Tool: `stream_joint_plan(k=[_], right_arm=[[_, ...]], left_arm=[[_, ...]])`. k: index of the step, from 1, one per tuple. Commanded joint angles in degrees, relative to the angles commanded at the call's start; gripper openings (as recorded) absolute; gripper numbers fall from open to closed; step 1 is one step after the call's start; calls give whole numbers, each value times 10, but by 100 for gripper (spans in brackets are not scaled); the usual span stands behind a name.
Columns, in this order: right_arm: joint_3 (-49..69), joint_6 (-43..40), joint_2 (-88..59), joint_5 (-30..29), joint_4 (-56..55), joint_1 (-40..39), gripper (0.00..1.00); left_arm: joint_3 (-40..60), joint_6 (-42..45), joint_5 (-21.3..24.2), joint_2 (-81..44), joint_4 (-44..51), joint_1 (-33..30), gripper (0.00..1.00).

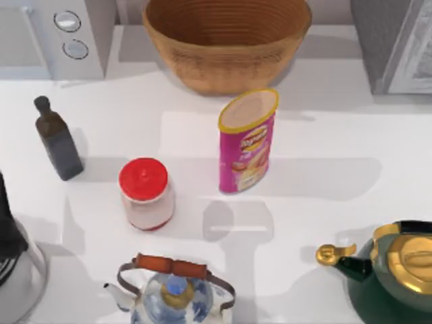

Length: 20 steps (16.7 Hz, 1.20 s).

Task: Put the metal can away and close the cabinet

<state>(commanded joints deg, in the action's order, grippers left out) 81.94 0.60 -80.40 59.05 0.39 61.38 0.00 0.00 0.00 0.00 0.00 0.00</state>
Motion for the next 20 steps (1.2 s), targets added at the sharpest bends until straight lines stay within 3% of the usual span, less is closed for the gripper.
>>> stream_joint_plan(k=[6, 14, 17, 20], right_arm=[[164, 12, 33, 0, 196, -14, 100], [182, 12, 34, -4, 213, -20, 100], [189, 7, 29, -53, 218, -72, 100], [199, 2, 25, -156, 224, -178, 100]], left_arm=[[0, 0, 0, 0, 0, 0, 100], [0, 0, 0, 0, 0, 0, 100], [0, 0, 0, 0, 0, 0, 100], [0, 0, 0, 0, 0, 0, 100]])
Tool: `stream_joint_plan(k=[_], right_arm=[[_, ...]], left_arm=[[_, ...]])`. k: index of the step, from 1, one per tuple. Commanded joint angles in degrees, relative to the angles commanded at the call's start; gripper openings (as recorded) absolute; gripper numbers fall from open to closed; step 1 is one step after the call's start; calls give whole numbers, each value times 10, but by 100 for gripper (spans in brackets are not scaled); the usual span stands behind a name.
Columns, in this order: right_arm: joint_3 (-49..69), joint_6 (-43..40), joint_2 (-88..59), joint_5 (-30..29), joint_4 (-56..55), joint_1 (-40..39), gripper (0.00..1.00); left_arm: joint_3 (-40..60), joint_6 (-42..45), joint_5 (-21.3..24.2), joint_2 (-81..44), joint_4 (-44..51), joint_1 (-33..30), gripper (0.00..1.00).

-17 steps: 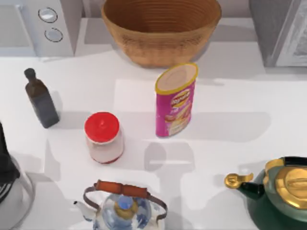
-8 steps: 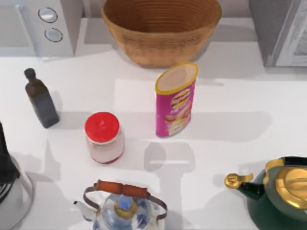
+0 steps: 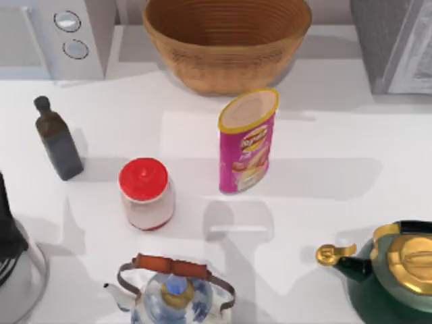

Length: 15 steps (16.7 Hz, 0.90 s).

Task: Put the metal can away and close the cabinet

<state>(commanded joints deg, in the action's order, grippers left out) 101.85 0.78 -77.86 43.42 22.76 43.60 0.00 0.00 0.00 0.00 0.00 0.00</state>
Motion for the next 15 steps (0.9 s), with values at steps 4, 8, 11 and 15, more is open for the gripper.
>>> stream_joint_plan(k=[4, 8, 11, 15], right_arm=[[7, -1, 1, -204, 9, -205, 100], [-3, 3, 7, -432, 20, -428, 100], [-16, 6, 17, -573, 26, -568, 100], [-29, 4, 34, -678, 25, -672, 100]], left_arm=[[0, 0, 0, 0, 0, 0, 100], [0, 0, 0, 0, 0, 0, 100], [0, 0, 0, 0, 0, 0, 100], [0, 0, 0, 0, 0, 0, 100]])
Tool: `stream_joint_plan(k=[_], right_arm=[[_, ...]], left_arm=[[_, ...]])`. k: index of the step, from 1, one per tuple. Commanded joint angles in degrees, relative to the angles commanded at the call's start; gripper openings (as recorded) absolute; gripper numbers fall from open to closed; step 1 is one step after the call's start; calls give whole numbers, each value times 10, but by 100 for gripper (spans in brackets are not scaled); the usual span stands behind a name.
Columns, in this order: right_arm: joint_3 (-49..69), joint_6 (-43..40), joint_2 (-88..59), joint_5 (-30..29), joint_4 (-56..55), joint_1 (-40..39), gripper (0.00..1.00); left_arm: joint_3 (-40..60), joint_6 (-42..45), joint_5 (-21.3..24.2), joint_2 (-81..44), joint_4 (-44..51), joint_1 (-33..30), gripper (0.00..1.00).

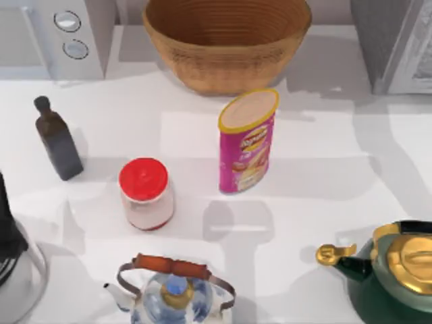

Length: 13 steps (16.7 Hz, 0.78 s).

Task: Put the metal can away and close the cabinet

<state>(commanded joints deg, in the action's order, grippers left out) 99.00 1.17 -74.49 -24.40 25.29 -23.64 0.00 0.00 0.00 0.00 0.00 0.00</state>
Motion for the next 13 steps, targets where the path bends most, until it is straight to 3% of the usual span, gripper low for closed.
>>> stream_joint_plan(k=[6, 13], right_arm=[[3, -8, 17, -28, 3, -3, 100], [44, -8, -45, 5, -14, 27, 100]], left_arm=[[0, 0, 0, 0, 0, 0, 100], [0, 0, 0, 0, 0, 0, 100]])
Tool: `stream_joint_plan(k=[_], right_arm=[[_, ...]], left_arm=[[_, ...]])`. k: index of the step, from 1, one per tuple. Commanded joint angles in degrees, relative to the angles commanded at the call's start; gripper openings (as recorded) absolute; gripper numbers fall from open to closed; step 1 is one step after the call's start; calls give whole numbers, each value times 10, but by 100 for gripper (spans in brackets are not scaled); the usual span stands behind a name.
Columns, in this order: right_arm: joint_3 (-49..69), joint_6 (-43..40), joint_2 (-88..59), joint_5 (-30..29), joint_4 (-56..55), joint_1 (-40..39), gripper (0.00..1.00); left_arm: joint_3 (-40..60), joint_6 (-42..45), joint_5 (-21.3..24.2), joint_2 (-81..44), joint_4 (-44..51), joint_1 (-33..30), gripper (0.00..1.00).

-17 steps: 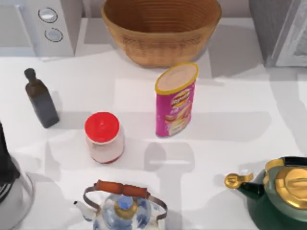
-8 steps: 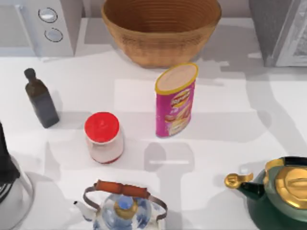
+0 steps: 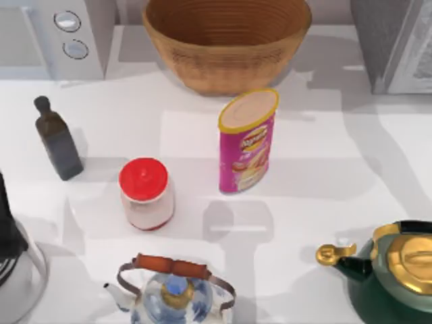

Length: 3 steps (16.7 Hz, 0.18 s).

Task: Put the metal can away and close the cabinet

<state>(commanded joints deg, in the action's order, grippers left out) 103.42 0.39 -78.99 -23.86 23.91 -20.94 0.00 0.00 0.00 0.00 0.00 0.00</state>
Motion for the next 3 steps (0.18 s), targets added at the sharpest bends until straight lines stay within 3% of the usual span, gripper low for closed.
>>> stream_joint_plan(k=[3], right_arm=[[19, 1, -24, 13, -9, 18, 100]], left_arm=[[0, 0, 0, 0, 0, 0, 100]])
